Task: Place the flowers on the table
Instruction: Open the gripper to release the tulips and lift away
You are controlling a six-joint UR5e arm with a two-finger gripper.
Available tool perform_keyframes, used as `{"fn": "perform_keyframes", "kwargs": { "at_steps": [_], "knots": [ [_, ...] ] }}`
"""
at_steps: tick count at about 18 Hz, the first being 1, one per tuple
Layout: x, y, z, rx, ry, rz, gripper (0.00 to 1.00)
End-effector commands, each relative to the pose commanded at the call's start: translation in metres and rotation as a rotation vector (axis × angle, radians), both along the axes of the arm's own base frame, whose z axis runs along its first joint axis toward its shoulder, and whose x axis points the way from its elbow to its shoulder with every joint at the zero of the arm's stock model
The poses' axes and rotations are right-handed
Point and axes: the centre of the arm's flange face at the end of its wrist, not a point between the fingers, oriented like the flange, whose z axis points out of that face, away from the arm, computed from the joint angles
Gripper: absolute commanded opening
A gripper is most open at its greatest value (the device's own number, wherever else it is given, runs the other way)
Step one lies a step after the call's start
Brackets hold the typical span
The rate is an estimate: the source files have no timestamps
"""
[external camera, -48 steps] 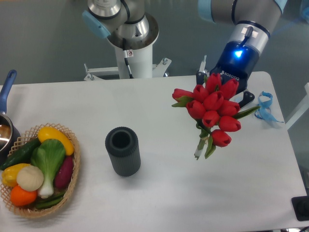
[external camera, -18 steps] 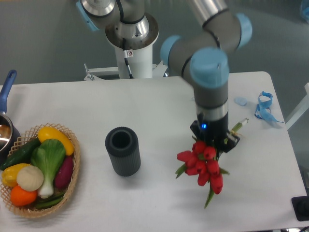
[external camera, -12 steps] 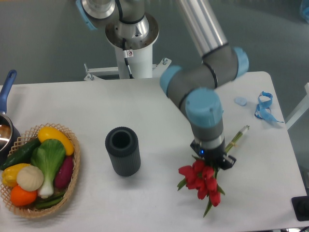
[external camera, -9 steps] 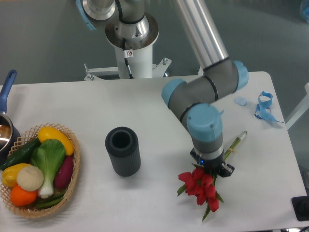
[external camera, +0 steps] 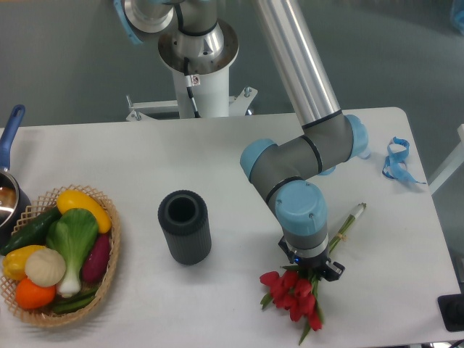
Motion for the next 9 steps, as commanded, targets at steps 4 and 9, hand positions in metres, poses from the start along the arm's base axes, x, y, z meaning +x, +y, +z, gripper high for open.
{"fn": "perform_keyframes", "kwargs": {
  "at_steps": [4,9],
  "knots": [
    [0.008,-0.009,0.041,0.032,0.043,0.003,1.0],
    [-0.01,-0.063,0.11,0.063,0.102,0.017,1.0]
  ]
}}
